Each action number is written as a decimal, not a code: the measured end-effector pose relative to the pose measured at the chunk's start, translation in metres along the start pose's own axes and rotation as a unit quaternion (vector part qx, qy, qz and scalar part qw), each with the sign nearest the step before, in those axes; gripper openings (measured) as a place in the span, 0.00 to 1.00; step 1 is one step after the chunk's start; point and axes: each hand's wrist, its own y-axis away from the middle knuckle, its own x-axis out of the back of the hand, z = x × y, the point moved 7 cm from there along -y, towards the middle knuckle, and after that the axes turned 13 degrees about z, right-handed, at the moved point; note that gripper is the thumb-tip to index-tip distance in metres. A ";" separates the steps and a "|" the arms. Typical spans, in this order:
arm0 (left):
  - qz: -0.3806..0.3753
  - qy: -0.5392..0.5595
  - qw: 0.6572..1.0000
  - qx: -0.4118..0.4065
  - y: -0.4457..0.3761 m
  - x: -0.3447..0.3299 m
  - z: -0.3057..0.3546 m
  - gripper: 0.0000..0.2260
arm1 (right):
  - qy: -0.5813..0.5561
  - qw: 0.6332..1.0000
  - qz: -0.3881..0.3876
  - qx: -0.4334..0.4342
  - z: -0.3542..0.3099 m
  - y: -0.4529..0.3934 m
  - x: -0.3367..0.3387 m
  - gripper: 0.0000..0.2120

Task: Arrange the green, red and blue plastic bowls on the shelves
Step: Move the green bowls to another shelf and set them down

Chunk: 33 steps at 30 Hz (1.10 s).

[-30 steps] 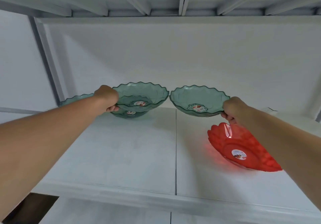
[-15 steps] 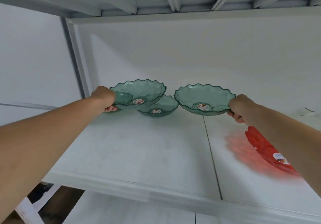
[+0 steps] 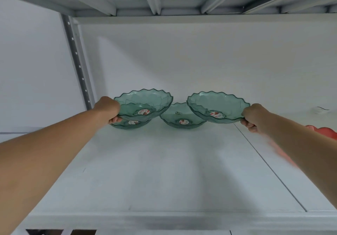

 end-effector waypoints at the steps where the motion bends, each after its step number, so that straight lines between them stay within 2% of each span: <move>1: 0.008 -0.003 1.000 0.002 -0.008 0.003 -0.001 0.15 | 0.005 1.000 0.003 0.000 -0.003 0.000 -0.004 0.12; 4: 0.023 0.005 1.000 0.017 -0.020 0.013 -0.007 0.14 | 0.019 1.000 0.001 0.011 -0.016 0.001 -0.020 0.11; 8: 0.052 0.011 0.998 0.031 -0.030 0.030 -0.011 0.10 | 0.037 0.998 -0.041 0.008 -0.030 0.005 -0.051 0.12; 14: 0.083 -0.025 0.996 0.011 -0.062 0.038 -0.015 0.10 | 0.079 0.995 -0.055 -0.010 -0.046 0.018 -0.093 0.14; 17: 0.085 -0.068 0.994 0.006 -0.079 0.030 -0.019 0.09 | 0.075 0.997 -0.030 -0.009 -0.052 0.019 -0.106 0.14; 21: 0.105 -0.161 0.980 -0.052 -0.099 0.016 -0.022 0.12 | 0.086 0.996 0.005 0.020 -0.053 0.014 -0.120 0.15; 27: 0.091 -0.173 0.978 -0.078 -0.116 -0.009 -0.041 0.15 | 0.163 0.981 0.074 0.077 -0.043 -0.010 -0.132 0.07; 31: 0.095 -0.165 0.976 -0.109 -0.117 -0.016 -0.045 0.24 | 0.214 0.960 0.121 0.132 -0.045 -0.006 -0.127 0.03; 33: 0.108 -0.198 0.969 -0.104 -0.121 -0.019 -0.044 0.25 | 0.257 0.948 0.121 0.146 -0.044 -0.003 -0.128 0.03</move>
